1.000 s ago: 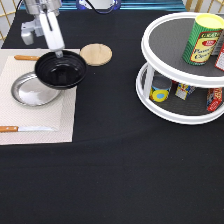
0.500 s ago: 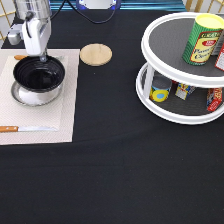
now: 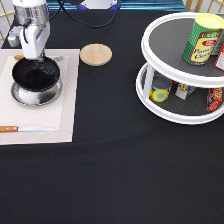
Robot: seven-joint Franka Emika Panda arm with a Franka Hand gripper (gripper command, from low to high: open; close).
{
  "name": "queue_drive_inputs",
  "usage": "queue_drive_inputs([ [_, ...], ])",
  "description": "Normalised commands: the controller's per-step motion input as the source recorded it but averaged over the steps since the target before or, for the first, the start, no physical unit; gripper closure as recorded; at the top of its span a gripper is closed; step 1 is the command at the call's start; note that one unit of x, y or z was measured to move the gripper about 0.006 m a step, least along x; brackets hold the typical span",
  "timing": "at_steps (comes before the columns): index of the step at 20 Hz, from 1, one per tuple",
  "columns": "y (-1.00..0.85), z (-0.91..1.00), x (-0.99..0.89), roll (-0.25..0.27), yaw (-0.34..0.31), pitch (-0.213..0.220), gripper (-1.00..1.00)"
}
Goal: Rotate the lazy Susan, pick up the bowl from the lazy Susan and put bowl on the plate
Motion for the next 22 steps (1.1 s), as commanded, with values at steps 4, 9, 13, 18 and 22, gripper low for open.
queue_drive_inputs([
  [4, -0.13, -0.17, -0.02, 0.084, -0.050, 0.009, 1.00],
  [9, -0.33, -0.34, -0.07, 0.083, -0.094, 0.000, 1.00],
  [13, -0.42, -0.24, -0.03, 0.088, -0.100, 0.000, 1.00],
  [18, -0.17, 0.00, 0.00, 0.066, -0.070, 0.017, -1.00],
  [22, -0.05, 0.03, 0.03, 0.042, -0.050, 0.055, -1.00],
])
